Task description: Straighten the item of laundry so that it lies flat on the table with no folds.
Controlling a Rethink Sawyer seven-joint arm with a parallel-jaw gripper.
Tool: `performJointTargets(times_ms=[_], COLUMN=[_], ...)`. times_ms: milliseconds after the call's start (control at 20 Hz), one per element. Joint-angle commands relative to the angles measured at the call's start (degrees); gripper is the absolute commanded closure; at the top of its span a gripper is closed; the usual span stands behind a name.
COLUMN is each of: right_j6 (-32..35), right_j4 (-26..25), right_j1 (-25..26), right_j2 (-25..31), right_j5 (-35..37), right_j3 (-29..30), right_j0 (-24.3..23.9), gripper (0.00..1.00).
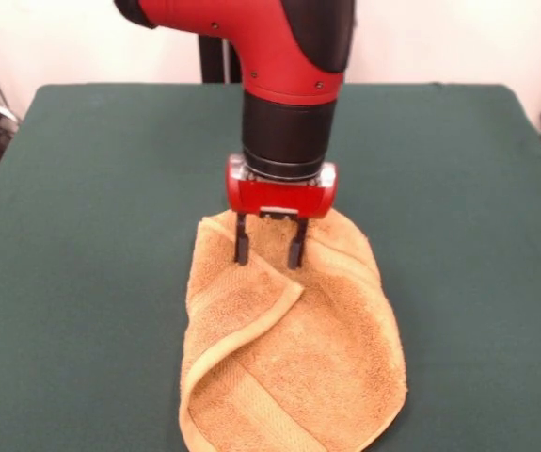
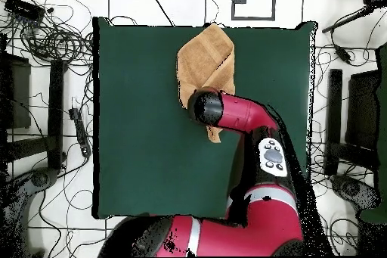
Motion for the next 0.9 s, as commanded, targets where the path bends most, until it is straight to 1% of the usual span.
performJointTargets(times_ms=[50, 200, 400, 650, 900], right_j6=[7.1, 6.8, 6.9, 5.2, 6.3], right_j4=[-1.2, -1.4, -1.3, -2.3, -1.5], right_j1=[3.2, 3.9, 4.8, 4.4, 4.9], right_j2=[3.6, 3.4, 4.0, 4.3, 4.9], right_j5=[2.9, 2.8, 0.3, -0.1, -1.0], right_j3=[2.1, 1.1, 1.7, 2.5, 2.7], right_j0=[4.4, 5.0, 3.8, 2.5, 2.3], gripper=[0.00, 0.00, 0.00, 0.00, 0.00])
